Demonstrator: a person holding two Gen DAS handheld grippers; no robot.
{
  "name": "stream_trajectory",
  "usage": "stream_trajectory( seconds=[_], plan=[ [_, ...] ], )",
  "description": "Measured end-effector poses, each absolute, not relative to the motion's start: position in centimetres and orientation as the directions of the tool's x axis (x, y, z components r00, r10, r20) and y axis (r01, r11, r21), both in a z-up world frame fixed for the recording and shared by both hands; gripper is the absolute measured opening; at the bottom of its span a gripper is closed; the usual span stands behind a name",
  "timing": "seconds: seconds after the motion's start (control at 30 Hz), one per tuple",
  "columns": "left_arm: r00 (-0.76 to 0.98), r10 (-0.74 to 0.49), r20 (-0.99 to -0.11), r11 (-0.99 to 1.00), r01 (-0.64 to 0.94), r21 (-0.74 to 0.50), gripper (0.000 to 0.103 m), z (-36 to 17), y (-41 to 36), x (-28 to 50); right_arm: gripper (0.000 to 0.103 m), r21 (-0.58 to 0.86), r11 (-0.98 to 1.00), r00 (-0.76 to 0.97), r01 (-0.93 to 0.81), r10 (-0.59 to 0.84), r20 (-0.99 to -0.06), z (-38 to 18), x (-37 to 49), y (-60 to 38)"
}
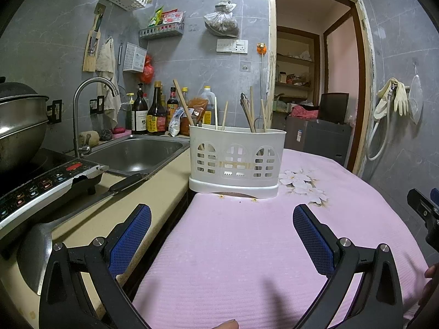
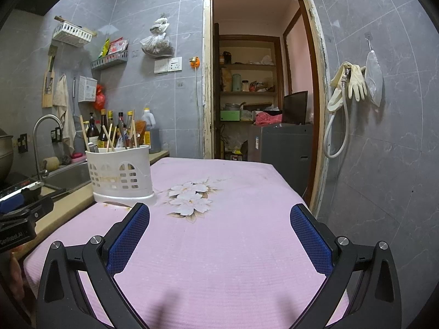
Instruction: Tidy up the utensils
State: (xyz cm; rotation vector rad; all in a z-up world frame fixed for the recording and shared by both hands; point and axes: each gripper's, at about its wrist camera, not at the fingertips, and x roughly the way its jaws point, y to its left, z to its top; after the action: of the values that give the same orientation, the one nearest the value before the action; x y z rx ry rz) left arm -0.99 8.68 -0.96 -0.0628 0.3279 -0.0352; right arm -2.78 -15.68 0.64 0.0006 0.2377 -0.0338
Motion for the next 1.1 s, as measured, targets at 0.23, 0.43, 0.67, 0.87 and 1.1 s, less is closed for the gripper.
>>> stream_trajectory(
  seconds=[0.23, 0.43, 0.67, 0.87, 1.1],
  plan=[
    [0.945, -0.046, -0.323, 0.997, 0.025, -0.068, 0.101, -0.94, 8.61, -1.04, 0.103, -0.004, 0.999, 0.971, 0.033, -0.033, -0.236, 0.62, -2.80, -15.61],
    [0.945, -0.045, -0.325, 0.998, 0.026, -0.064, 0.101, -0.91, 8.39, -1.03, 0.103, -0.004, 0.999, 0.971, 0.032, -0.033, -0.237, 0.61, -2.76, -15.58],
    [0.944, -0.046, -0.326, 0.998, 0.027, -0.064, 0.101, -0.93, 8.39, -0.99, 0.103, -0.003, 1.000, 0.971, 0.031, -0.031, -0.238, 0.47, -2.79, -15.52],
    [0.944, -0.047, -0.325, 0.998, 0.027, -0.064, 0.101, -0.92, 8.37, -0.95, 0.103, -0.002, 1.000, 0.970, 0.030, -0.030, -0.240, 0.44, -2.74, -15.56],
    [0.945, -0.046, -0.325, 0.998, 0.027, -0.063, 0.101, -0.93, 8.34, -0.98, 0.103, -0.003, 1.000, 0.970, 0.030, -0.030, -0.239, 0.43, -2.76, -15.53]
  ],
)
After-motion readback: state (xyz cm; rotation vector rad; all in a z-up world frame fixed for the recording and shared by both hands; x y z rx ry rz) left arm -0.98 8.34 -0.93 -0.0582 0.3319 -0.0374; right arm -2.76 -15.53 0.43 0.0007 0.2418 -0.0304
